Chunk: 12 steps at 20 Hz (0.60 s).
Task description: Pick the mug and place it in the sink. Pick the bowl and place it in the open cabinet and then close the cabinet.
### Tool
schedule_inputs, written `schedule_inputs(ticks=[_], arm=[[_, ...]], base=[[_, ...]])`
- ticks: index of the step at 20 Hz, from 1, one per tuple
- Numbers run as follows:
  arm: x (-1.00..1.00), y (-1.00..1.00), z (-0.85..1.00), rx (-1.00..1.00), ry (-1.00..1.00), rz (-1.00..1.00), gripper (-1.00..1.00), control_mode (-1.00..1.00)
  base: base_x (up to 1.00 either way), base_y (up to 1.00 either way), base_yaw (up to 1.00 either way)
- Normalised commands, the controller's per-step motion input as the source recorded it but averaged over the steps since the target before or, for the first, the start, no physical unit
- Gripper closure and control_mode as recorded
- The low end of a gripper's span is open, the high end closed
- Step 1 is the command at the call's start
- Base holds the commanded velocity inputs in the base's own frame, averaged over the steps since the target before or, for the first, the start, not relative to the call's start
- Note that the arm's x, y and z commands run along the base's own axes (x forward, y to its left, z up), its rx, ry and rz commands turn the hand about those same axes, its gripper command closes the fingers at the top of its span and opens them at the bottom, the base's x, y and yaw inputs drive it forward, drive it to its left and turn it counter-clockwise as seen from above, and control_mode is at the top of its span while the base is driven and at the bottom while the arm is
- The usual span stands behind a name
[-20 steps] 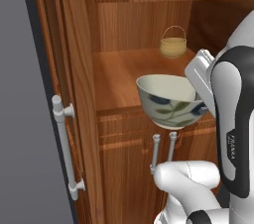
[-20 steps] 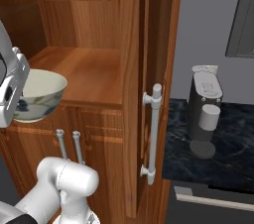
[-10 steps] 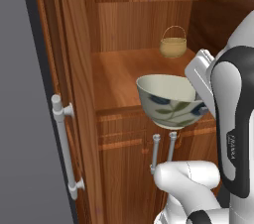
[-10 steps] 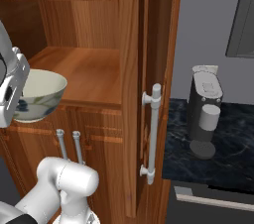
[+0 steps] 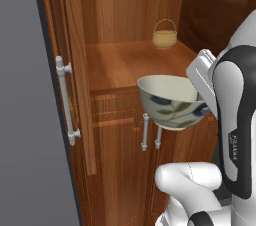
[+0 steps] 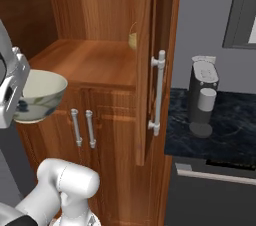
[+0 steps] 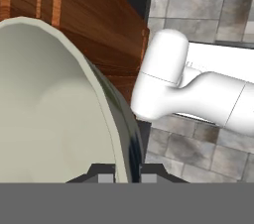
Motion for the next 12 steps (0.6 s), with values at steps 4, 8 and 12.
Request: schedule_inputs(ticks=[4, 8, 12], arm=[[0.00, 0.00, 0.00, 0.00, 0.00, 0.00, 1.00, 1.00], [0.00, 0.00, 0.00, 0.00, 0.00, 0.00, 1.00, 1.00], [0.00, 0.00, 0.00, 0.00, 0.00, 0.00, 1.00, 1.00]], base=[[-0.06, 0.00, 0.00], [0.16, -0.02, 0.00], [0.27, -0.02, 0.00]])
